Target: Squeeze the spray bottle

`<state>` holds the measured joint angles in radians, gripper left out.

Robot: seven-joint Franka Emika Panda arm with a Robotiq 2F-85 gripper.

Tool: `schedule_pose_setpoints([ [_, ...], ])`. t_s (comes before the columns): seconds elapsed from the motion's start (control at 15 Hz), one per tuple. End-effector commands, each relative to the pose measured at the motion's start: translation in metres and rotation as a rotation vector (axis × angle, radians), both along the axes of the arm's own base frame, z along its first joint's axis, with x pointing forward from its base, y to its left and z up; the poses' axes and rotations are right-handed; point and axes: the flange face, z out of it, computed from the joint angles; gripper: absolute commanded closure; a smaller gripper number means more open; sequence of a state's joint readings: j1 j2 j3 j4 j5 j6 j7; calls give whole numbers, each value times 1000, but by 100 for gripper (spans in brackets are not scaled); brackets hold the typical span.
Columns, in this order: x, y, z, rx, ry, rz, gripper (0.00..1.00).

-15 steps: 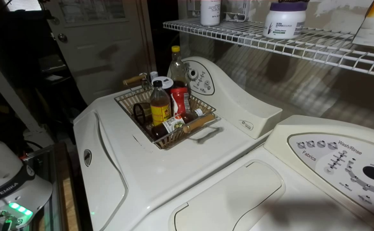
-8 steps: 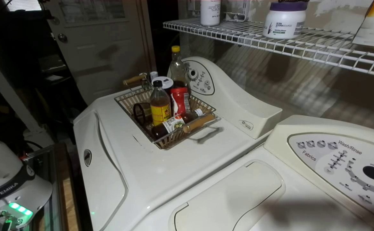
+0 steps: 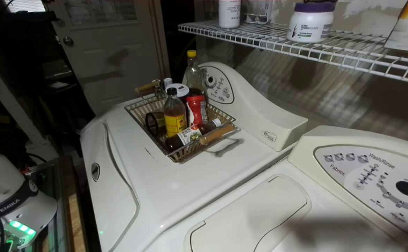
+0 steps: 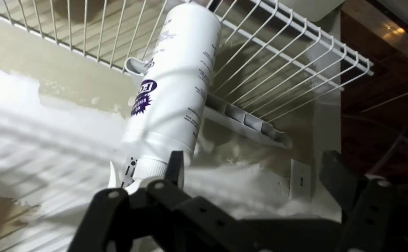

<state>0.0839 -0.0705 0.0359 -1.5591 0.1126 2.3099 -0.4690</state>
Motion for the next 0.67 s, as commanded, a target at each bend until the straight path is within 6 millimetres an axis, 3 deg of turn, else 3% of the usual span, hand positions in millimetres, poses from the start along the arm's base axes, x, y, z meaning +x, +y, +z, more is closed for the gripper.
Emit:
schedule_pose_setpoints([
  [0.0, 30, -8, 2, 35, -45, 83, 0],
  [0.6, 65, -34, -8, 107, -136, 44, 0],
])
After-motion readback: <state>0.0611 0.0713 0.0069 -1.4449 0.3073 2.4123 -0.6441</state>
